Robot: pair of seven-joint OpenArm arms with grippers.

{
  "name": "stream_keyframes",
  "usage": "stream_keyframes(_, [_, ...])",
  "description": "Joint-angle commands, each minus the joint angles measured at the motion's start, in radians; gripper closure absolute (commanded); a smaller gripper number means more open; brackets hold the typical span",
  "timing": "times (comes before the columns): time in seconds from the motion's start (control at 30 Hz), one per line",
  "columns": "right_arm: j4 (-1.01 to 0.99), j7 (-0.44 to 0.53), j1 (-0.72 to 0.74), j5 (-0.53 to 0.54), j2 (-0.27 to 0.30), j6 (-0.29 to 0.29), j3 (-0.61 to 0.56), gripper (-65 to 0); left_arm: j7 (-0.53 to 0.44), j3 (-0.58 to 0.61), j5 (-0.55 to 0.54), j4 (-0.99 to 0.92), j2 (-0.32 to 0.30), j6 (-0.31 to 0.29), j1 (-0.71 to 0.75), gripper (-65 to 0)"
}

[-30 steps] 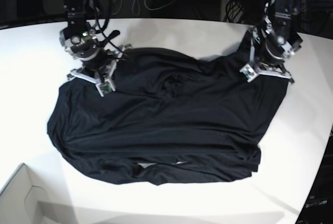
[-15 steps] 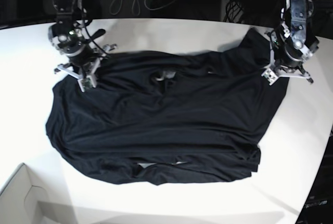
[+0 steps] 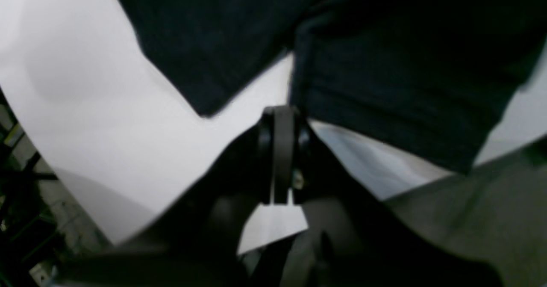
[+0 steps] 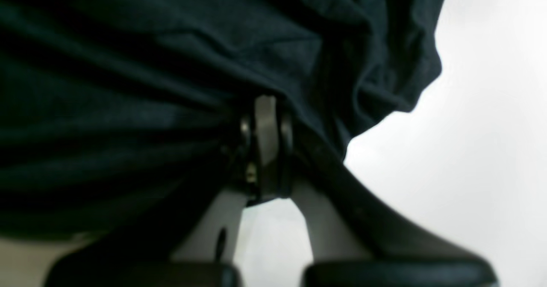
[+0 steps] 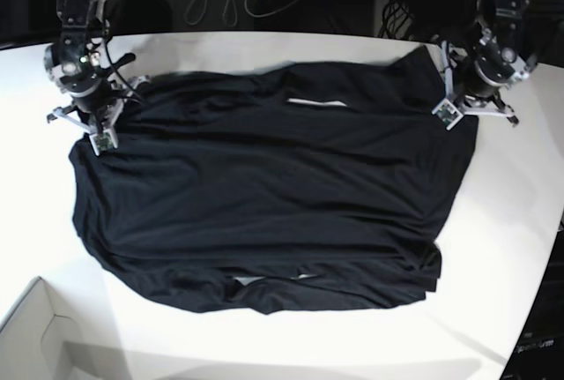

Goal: Layout the t-shirt on the table in an organized manner, then fold the t-shirt properly
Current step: 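Pull the collar-side edge apart with both grippers to spread the shirt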

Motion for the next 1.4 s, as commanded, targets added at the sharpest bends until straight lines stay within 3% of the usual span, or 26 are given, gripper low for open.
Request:
stream_keyframes(0.0, [0.015, -0.011, 0.002, -0.01, 0.012, 0.002, 0.025, 0.0, -0.015, -0.006, -0.015, 0.034, -0.012, 0.006, 0.012, -0.1])
stream_keyframes(0.23, [0.141, -0.017, 0.007, -0.009, 0.006, 0.002, 0.074, 0.0, -0.022, 0.023, -0.076, 0.114, 0.009, 0.006, 0.11, -0.1])
stream_keyframes(0.47, [0.305, -0.022, -0.049, -0.009, -0.056, 0.002, 0.063, 0.0, -0.024, 0.129, -0.075, 0.092, 0.023, 0.006, 0.138, -0.1])
stream_keyframes(0.6, [0.342, -0.017, -0.093, -0.009, -0.122, 0.002, 0.03, 0.0, -0.025, 0.133, -0.068, -0.008, 0.009, 0.006, 0.133, -0.1])
stream_keyframes(0.83, [0.334, -0.016, -0.128, -0.009, -0.177, 0.002, -0.052, 0.0, -0.076, 0.061, 0.013, -0.156, -0.035, 0.006, 0.078, -0.1])
stream_keyframes(1.1, [0.219, -0.011, -0.128, -0.009, -0.177, 0.002, -0.076, 0.0, -0.09, -0.077, 0.016, -0.158, -0.043, 0.006, 0.072, -0.1])
stream_keyframes(1.37, [0.207, -0.01, -0.158, -0.009, -0.171, 0.002, -0.075, 0.0, -0.09, -0.091, 0.008, -0.155, -0.067, 0.006, 0.072, -0.1])
